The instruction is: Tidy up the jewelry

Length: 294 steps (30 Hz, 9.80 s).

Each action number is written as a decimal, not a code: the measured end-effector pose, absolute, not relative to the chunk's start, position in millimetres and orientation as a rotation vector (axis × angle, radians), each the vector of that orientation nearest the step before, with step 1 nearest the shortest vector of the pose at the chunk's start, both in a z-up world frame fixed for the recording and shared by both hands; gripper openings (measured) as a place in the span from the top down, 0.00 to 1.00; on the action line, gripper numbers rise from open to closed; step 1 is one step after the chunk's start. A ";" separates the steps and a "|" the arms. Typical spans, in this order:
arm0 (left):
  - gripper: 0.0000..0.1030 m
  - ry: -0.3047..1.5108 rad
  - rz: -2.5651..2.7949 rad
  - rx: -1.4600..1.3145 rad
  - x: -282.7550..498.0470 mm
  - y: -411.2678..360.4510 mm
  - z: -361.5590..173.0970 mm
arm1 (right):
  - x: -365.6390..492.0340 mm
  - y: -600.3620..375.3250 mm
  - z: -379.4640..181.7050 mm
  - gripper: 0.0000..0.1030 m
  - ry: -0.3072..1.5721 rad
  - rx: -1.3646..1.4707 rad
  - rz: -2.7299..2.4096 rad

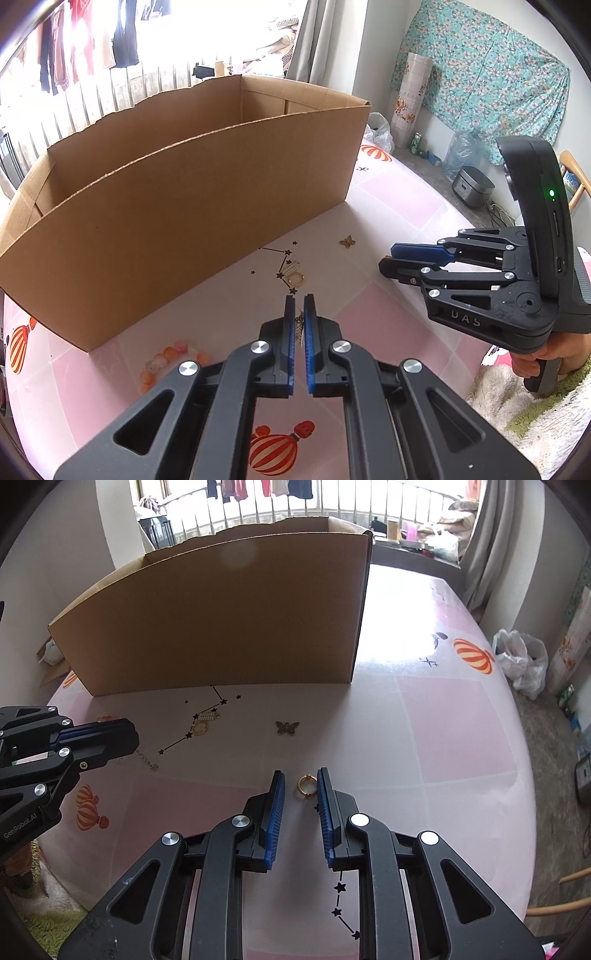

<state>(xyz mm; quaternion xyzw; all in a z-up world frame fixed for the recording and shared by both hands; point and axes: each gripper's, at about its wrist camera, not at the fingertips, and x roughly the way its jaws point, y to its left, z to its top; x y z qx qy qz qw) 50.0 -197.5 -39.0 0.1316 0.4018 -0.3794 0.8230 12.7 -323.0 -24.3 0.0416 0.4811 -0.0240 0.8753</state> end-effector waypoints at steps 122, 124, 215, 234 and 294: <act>0.12 1.055 -0.340 0.222 63.5 -114.0 -68.9 | -5.7 -302.1 -11.8 0.08 1.096 0.124 -0.099; 0.08 1.053 -0.318 0.220 64.2 -114.0 -70.1 | -3.7 -300.4 -16.0 0.08 1.101 0.108 -0.099; 0.90 0.924 -0.627 0.350 60.7 -213.6 -68.6 | -5.0 -319.9 -0.4 0.38 0.983 0.209 -0.106; 0.90 0.923 -0.662 0.332 68.3 -200.7 -68.7 | 19.4 -298.5 -18.4 0.85 1.038 0.034 -0.039; 0.90 0.943 -0.856 0.165 185.1 -214.0 50.3 | 119.4 -325.5 62.9 0.94 1.092 0.105 0.322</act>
